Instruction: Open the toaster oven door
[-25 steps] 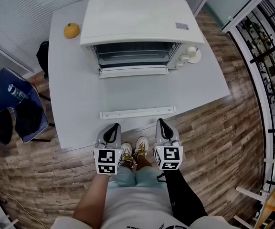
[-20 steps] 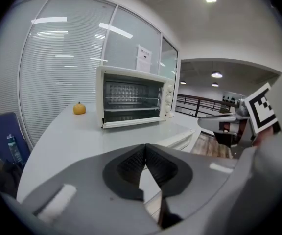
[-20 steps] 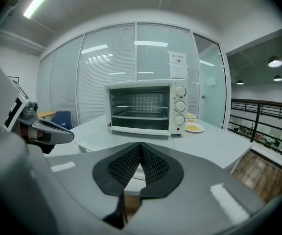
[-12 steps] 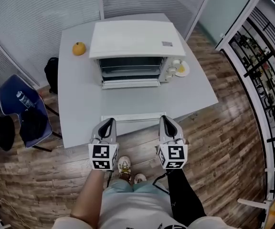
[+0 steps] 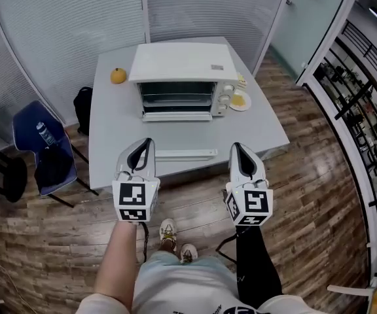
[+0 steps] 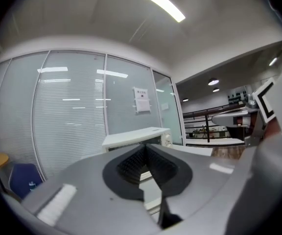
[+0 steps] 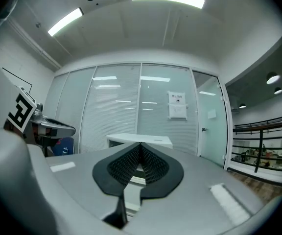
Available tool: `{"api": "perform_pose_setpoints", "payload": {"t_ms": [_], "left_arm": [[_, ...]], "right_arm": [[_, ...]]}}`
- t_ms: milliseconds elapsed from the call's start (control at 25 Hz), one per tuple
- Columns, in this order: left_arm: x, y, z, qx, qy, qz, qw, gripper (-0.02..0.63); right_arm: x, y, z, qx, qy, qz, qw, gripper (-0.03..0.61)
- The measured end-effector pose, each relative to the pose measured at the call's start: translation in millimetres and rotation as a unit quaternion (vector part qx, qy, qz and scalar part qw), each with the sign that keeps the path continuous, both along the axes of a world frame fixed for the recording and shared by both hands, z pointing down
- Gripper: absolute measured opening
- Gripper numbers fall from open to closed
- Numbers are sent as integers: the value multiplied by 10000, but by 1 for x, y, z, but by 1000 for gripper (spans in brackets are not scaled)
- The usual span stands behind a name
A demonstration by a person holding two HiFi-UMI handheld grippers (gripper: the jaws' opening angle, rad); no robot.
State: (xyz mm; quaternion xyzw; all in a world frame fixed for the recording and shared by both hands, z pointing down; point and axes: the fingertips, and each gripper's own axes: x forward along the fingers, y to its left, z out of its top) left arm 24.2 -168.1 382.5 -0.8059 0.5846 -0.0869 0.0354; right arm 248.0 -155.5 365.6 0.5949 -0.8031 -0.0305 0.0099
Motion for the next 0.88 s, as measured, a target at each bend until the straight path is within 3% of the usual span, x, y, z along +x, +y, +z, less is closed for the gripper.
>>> {"api": "perform_pose_setpoints", "payload": {"t_ms": [320, 520, 880], "left_arm": [[2, 51, -36, 248, 148, -181, 9994, 58], [8, 70, -57, 467, -4, -187, 9987, 58], [11, 82, -65, 444, 213, -128, 9987, 58]], "right_arm": [[-1, 47, -31, 284, 187, -386, 9987, 3], [2, 63, -41, 386, 191, -452, 9980, 3], [-4, 75, -45, 440, 366, -594, 9966, 3]]}}
